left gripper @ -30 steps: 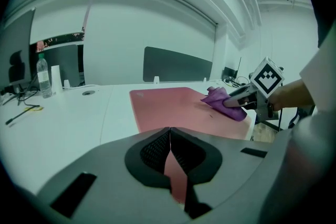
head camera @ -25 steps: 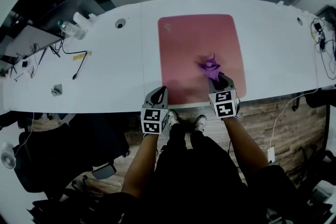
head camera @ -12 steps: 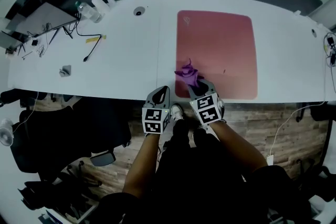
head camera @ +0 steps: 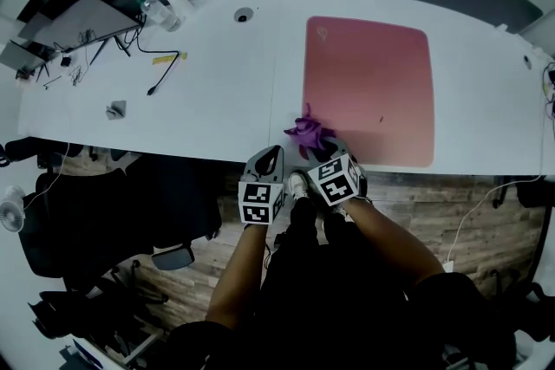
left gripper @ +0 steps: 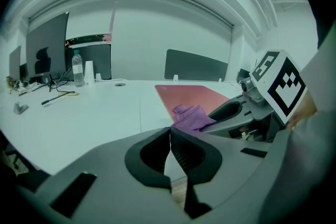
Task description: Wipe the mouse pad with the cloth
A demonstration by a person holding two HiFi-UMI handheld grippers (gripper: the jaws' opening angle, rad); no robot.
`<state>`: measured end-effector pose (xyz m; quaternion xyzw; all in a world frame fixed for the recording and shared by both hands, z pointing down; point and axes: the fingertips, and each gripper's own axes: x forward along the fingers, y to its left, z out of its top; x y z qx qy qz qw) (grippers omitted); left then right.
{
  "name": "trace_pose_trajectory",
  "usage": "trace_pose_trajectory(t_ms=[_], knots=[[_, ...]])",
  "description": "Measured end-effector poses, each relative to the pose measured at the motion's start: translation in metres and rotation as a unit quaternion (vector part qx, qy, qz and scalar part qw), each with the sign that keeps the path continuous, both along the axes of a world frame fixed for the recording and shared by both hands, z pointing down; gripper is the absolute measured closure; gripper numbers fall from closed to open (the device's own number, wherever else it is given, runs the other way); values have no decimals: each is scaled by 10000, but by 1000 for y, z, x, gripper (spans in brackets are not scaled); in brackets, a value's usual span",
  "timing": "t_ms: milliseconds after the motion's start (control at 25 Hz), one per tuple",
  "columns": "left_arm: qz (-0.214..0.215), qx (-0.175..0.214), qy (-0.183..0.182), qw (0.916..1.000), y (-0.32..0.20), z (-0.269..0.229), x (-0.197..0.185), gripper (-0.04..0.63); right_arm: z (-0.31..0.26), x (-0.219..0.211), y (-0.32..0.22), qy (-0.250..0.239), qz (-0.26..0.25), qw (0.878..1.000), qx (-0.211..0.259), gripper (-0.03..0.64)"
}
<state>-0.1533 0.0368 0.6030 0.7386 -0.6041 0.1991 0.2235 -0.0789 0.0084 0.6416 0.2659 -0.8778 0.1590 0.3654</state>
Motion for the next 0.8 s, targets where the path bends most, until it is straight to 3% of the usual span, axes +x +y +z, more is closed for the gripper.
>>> trace_pose_trajectory(t_ms=[360,800], knots=[[158,-35,-18,9999,-6,2,10,574,3,18,-3,78,195,9998,61,503],[709,-43,31,9975,-21,4,62,574,4,91,-21,208,929,9954,141,503]])
